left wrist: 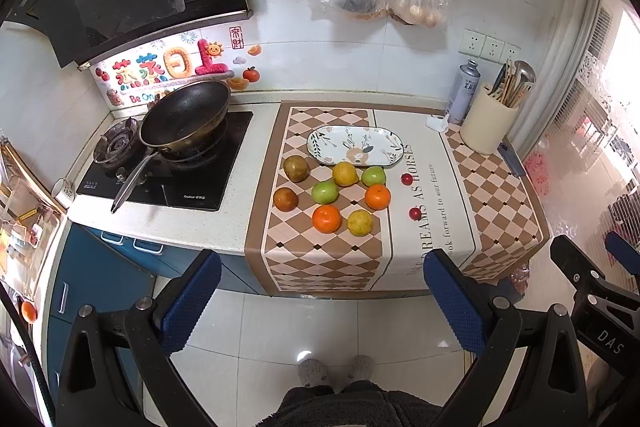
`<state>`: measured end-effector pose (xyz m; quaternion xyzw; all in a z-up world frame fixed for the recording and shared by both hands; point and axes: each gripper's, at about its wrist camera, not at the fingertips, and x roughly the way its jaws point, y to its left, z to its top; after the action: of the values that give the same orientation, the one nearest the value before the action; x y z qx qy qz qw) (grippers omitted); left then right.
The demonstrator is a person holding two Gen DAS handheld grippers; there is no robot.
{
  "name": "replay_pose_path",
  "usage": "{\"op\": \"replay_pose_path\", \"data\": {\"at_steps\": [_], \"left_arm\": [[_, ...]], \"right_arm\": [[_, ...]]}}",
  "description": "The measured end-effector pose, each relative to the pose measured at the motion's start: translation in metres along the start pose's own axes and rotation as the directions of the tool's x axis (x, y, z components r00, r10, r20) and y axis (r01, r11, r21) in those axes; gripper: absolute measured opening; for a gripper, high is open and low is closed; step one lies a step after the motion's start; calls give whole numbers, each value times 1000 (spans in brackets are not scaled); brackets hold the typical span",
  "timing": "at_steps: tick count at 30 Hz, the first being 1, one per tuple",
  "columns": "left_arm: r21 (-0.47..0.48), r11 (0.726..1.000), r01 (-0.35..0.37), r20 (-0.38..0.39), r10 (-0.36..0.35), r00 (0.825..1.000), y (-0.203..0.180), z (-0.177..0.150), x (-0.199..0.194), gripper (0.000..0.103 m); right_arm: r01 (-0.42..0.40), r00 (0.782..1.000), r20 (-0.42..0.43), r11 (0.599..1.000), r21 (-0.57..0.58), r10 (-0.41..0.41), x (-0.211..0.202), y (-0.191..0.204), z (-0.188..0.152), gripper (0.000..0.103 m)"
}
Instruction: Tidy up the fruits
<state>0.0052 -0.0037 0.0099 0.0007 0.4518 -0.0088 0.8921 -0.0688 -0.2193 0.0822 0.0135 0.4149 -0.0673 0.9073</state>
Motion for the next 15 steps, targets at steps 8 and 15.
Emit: {"op": "replay_pose_path", "data": {"at_steps": [8, 15], "left_arm": [[-4, 1000, 2, 6, -2, 1000, 3, 0, -7, 103], [-7, 1000, 2, 6, -2, 1000, 3, 0, -8, 103]], "right_arm": [[-9, 1000, 7, 1000, 8, 9, -12, -5, 0, 103], [-16, 1000, 13, 1000, 9, 16, -13, -6, -3, 103]]}}
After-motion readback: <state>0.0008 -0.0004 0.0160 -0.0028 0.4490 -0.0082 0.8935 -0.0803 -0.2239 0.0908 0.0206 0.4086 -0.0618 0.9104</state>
